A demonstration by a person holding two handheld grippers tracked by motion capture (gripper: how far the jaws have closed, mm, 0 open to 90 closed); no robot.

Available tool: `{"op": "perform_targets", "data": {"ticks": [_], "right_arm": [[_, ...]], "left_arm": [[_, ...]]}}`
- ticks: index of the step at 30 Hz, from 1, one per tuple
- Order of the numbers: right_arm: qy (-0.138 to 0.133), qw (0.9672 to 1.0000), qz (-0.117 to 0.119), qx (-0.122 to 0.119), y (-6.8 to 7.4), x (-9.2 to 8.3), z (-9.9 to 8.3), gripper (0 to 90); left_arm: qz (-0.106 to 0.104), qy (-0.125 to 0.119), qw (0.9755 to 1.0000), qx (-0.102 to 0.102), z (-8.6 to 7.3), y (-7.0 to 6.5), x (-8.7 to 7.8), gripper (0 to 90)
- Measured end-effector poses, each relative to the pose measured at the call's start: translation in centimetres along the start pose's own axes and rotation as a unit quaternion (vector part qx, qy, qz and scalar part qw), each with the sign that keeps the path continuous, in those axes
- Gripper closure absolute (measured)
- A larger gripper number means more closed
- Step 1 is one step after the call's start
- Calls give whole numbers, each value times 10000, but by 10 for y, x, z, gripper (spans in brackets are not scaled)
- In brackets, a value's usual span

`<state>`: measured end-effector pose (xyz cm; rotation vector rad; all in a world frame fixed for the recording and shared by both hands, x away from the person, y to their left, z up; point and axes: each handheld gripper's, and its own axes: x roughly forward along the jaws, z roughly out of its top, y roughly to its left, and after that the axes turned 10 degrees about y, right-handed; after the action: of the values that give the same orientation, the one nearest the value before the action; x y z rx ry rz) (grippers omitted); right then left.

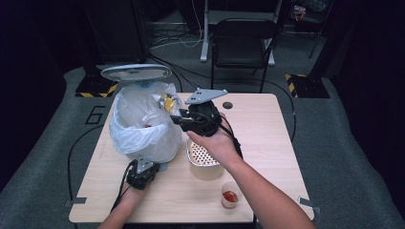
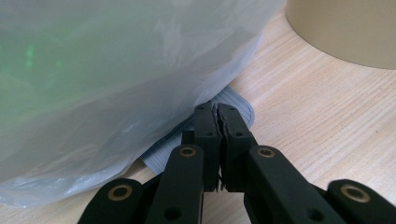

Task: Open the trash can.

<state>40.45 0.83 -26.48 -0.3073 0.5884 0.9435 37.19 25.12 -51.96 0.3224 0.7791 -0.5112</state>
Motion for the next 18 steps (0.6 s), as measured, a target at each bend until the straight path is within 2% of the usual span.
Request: {"op": "perform_targets", "data": {"ticks": [8, 18], "right_arm": [[-3, 10000, 70, -35, 9, 10, 9, 701], [34, 10000, -7, -12, 7, 30, 23, 698]], "left_arm": [[-5, -7, 10000, -3, 0, 0, 0, 870], [16, -32, 10000, -16, 0, 0, 0, 870]]}}
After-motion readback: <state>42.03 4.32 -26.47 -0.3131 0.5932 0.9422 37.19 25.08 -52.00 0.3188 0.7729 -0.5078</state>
